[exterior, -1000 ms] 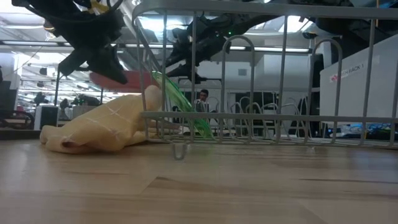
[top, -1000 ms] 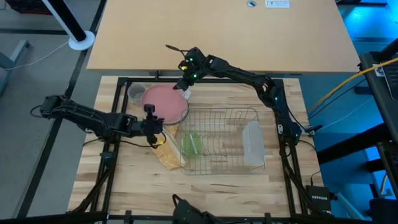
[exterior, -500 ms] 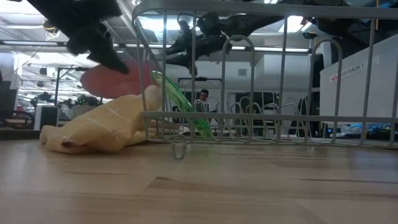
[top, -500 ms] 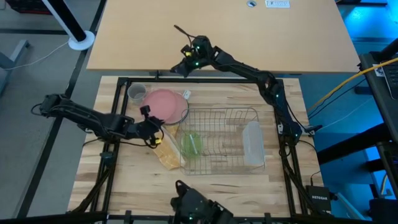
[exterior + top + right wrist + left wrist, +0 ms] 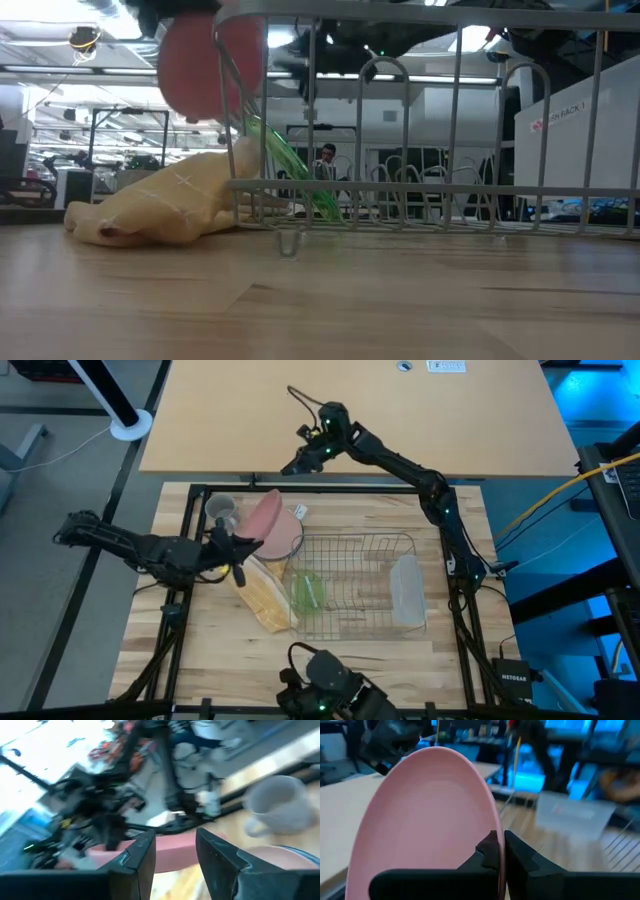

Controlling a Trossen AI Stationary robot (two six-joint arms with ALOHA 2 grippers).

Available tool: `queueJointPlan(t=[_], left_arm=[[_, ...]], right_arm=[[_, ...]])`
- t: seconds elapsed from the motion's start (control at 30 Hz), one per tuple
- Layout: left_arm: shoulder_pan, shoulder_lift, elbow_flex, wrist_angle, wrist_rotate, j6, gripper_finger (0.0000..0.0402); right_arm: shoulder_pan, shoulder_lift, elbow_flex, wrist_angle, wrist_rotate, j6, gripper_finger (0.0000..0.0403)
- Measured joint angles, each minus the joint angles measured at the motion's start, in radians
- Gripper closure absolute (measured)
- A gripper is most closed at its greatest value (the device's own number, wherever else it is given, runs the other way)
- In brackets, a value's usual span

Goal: Sort dishes
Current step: Put the pink plate in the dish rack

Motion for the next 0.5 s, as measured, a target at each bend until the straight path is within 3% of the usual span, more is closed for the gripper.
queueJointPlan(t=[0.1, 0.23, 0.5], left_arm=[[-0.035, -0.006, 0.0, 0.067, 0.002, -0.05, 0.04], [-0.09, -0.002, 0.0, 0.127, 0.004, -0.168, 0.04], [-0.193, 0.041, -0.001, 0.394, 0.013, -0.276, 0.04]], right_arm=[[-0.01, 0.0, 0.068, 0.004, -0.053, 0.024, 0.026], [-0.027, -0.048, 0.053, 0.091, -0.084, 0.065, 0.026], [-0.081, -0.116, 0.068, 0.078, -0.187, 0.077, 0.026]])
